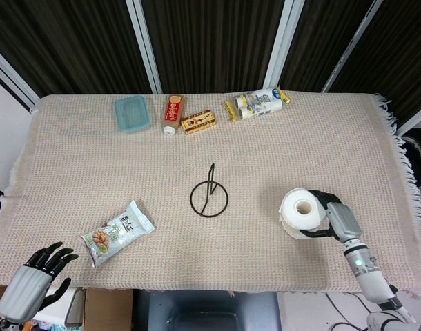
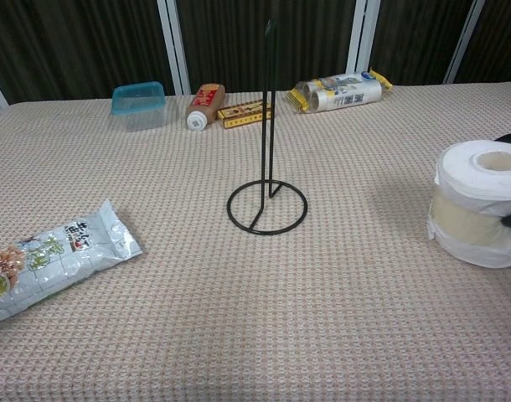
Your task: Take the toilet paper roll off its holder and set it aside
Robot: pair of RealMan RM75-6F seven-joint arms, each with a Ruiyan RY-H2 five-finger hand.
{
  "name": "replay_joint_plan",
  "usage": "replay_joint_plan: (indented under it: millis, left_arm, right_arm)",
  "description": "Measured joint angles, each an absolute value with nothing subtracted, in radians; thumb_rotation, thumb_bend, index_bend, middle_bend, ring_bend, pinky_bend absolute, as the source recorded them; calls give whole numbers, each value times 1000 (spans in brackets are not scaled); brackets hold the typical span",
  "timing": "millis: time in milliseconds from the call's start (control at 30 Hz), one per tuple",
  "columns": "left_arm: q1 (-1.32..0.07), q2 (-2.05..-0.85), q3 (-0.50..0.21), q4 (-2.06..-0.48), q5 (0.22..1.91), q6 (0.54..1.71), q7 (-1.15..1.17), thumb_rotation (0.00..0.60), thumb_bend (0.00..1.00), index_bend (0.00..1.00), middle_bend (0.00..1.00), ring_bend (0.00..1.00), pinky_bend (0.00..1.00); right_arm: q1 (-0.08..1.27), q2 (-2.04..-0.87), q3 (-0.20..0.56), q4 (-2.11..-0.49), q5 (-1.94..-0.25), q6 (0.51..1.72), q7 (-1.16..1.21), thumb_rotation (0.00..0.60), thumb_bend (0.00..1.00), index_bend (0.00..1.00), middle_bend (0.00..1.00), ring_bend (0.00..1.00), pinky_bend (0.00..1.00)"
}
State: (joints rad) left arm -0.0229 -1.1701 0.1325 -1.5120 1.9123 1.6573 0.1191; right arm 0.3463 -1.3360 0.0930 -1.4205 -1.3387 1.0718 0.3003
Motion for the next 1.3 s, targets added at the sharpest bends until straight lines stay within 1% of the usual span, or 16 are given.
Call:
replay_joint_plan:
  millis: [100,167,300,467,600,733,867,967,1067,1300]
  left_arm:
    - [-25,-1169,132,-1513,1910,1654,119,600,395,304,271,171,305]
    - [-23,-1169,133,-1512,1910,1656,119,600,395,304,271,171,304]
    - [-21,-1169,132,-1511,1905,1657,118,600,396,304,271,171,305]
    - [-16,-1166,127,-1515,1885,1660,114,600,396,304,274,177,306]
    - [-15,-1158,123,-1526,1864,1652,110,600,395,305,276,179,308]
    - [-10,-1150,120,-1537,1853,1653,113,600,396,306,278,180,309]
    - [-2,-1147,114,-1542,1844,1669,111,600,395,306,277,179,310]
    - [5,-1144,109,-1547,1828,1676,108,600,395,306,272,180,310]
    - [11,-1142,101,-1554,1805,1677,112,600,395,306,271,180,310]
    - [9,-1133,95,-1560,1796,1666,103,600,395,308,272,180,311]
  right_arm:
    - [348,-1310,86,-1437,-1337,1057,310,600,112,28,68,14,28]
    - [348,-1288,83,-1459,-1338,1053,306,600,104,0,45,1,8]
    - [348,-1221,78,-1524,-1341,1046,287,600,95,0,41,0,4]
    - [338,-1105,81,-1659,-1320,1056,222,600,93,0,40,0,4]
    - [315,-1034,88,-1760,-1278,1111,107,600,93,0,40,0,5]
    - [279,-983,91,-1841,-1230,1213,-75,600,93,0,40,0,9]
    - [236,-978,94,-1856,-1223,1362,-207,600,93,12,40,0,13]
    - [202,-1003,95,-1807,-1240,1459,-241,600,93,12,40,0,15]
    - [173,-1021,93,-1765,-1244,1483,-248,600,93,12,40,0,18]
    - [151,-1042,83,-1755,-1254,1470,-253,600,93,13,40,0,27]
